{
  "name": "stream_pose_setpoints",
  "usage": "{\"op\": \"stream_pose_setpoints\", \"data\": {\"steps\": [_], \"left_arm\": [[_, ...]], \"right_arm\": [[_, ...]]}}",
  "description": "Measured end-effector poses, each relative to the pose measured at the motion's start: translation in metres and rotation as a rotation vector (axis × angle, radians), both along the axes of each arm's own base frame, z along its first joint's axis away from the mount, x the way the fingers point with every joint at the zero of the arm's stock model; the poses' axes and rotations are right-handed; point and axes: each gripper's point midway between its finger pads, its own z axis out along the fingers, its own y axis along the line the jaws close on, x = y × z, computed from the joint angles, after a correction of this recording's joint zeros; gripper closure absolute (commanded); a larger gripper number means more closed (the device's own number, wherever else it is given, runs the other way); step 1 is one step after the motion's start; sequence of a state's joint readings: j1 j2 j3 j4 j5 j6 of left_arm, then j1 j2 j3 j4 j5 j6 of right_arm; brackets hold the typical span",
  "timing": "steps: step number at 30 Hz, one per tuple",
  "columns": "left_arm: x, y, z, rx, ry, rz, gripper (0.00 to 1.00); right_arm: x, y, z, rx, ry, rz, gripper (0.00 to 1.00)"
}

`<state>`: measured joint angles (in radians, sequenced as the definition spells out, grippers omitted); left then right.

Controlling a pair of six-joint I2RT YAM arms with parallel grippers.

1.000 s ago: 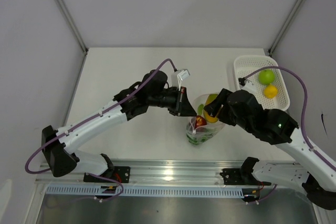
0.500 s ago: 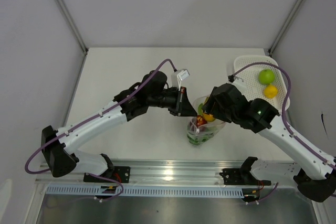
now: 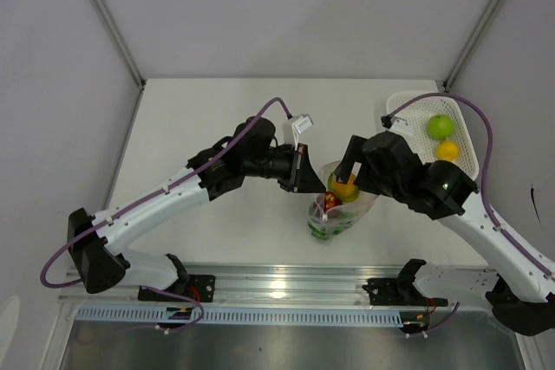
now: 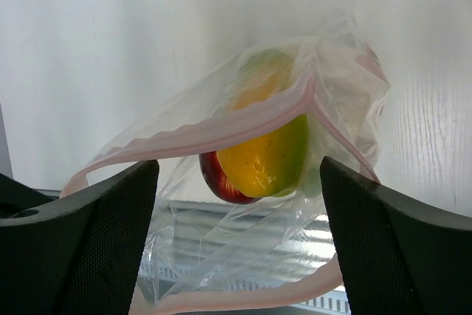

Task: Place the food in the zip-top bag and seal the zipper
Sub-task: Place the fake fruit in the zipper food storage bag, then pick up the fake fruit from the bin.

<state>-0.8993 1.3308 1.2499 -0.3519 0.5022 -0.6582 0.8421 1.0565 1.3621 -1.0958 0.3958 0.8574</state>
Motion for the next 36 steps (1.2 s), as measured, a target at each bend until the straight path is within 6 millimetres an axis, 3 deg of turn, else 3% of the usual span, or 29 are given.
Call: {"op": "stream_pose_setpoints", "data": {"steps": [6, 10, 13, 15, 19, 22, 25, 28, 32, 36], "left_arm": [[0.000, 0.000, 0.000, 0.000, 0.000, -0.001, 0.99], [0.000, 0.000, 0.000, 0.000, 0.001, -0.001, 0.99], [0.000, 0.000, 0.000, -0.002, 0.000, 0.000, 1.00], [0.001, -0.001, 0.001, -0.009, -0.001, 0.001, 1.00], [0.000, -0.002, 0.000, -0.017, 0.006, -0.002, 0.99], [-0.002, -0.003, -0.001, -0.019, 0.009, -0.010, 0.99], [-0.003, -0.003, 0.000, -0.022, 0.012, -0.021, 0.99], [-0.005, -0.003, 0.000, -0.024, 0.014, -0.028, 0.99], [-0.007, -0.004, 0.002, -0.037, 0.014, -0.045, 0.99], [-0.010, -0.005, 0.005, -0.051, 0.014, -0.066, 0.99]], "right_arm": [[-0.003, -0.005, 0.019, 0.004, -0.035, 0.023, 0.11], [-0.006, -0.020, 0.067, 0.070, -0.122, 0.005, 0.10], [-0.003, -0.046, 0.112, 0.106, -0.218, -0.062, 0.01], [0.001, -0.067, 0.135, 0.104, -0.277, -0.125, 0.01], [0.010, -0.115, 0.148, 0.027, -0.319, -0.286, 0.01], [0.026, -0.147, 0.136, -0.036, -0.286, -0.398, 0.01], [0.049, -0.178, 0.109, -0.049, -0.211, -0.492, 0.00], [0.068, -0.211, 0.068, -0.028, -0.119, -0.577, 0.01], [0.081, -0.252, -0.015, 0.018, 0.066, -0.682, 0.01], [0.089, -0.270, -0.073, 0.046, 0.185, -0.724, 0.00]]}}
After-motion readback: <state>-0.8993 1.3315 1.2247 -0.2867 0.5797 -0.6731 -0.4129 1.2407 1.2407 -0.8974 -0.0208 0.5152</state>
